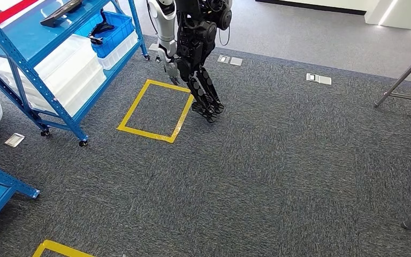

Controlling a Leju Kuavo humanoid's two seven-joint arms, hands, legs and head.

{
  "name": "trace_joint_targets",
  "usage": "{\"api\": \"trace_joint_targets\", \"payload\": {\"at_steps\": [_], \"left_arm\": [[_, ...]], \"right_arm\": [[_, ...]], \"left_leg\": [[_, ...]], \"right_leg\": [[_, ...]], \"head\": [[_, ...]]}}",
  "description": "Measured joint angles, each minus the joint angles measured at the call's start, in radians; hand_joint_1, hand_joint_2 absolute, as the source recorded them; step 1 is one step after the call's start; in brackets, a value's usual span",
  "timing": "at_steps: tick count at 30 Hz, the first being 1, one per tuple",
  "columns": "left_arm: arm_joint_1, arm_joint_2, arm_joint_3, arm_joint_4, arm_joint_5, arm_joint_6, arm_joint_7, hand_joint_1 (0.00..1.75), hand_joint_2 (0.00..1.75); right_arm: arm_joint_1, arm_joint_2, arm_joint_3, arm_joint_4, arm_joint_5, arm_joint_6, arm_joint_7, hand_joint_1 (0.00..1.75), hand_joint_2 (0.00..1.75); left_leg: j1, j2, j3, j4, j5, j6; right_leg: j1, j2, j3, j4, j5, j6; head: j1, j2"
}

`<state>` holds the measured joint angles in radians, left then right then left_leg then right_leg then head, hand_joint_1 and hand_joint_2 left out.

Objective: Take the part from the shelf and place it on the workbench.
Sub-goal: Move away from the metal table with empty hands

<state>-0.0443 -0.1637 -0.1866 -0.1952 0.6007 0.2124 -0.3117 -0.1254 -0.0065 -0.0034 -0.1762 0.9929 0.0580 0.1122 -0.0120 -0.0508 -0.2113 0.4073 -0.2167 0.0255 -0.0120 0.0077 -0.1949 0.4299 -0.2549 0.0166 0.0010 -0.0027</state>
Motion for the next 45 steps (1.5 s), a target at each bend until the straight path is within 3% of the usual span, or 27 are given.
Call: {"api": "trace_joint_targets", "payload": {"at_steps": [45], "left_arm": [[-0.003,-0.005,0.012,0.000,-0.053,-0.043,-0.003,0.00,1.75]], "right_arm": [[0.002,-0.002,-0.033,0.000,-0.005,0.004,0.000,0.00,0.00]], "left_leg": [[0.000,0.000,0.001,0.000,0.000,0.000]], "right_leg": [[0.000,0.000,0.000,0.000,0.000,0.000]], "head": [[0.000,0.000]]}}
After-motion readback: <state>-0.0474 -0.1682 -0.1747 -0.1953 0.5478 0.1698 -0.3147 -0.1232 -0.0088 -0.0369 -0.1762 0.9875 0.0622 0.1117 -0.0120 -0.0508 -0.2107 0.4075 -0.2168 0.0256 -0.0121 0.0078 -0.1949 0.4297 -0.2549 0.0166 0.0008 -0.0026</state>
